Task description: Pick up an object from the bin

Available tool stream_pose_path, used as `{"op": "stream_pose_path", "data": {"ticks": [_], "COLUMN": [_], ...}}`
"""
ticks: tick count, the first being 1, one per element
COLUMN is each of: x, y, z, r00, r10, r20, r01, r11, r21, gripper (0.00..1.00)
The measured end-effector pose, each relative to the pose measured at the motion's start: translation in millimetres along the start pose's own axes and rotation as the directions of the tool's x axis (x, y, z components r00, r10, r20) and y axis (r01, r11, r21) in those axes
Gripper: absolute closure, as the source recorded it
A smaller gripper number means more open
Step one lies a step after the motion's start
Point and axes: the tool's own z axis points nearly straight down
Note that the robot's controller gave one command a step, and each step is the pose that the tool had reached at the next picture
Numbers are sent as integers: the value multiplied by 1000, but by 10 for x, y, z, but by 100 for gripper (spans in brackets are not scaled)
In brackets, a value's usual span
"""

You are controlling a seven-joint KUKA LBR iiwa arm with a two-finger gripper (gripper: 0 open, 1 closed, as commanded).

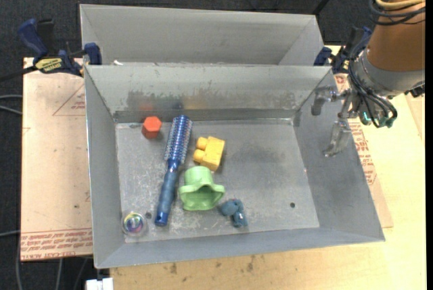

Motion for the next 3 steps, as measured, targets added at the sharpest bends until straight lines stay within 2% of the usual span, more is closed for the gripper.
{"op": "stream_pose_path", "data": {"ticks": [1,2,3], "x": [363,940,916], "y": [1131,1731,1696], "z": [1491,1586,1574], "r00": [994,975,976], "r10": [-110,-222,-216], "r20": [-2,1,5], "r01": [110,222,216], "r11": [994,975,976], "r21": [-3,-2,2], "gripper": [0,0,100]}}
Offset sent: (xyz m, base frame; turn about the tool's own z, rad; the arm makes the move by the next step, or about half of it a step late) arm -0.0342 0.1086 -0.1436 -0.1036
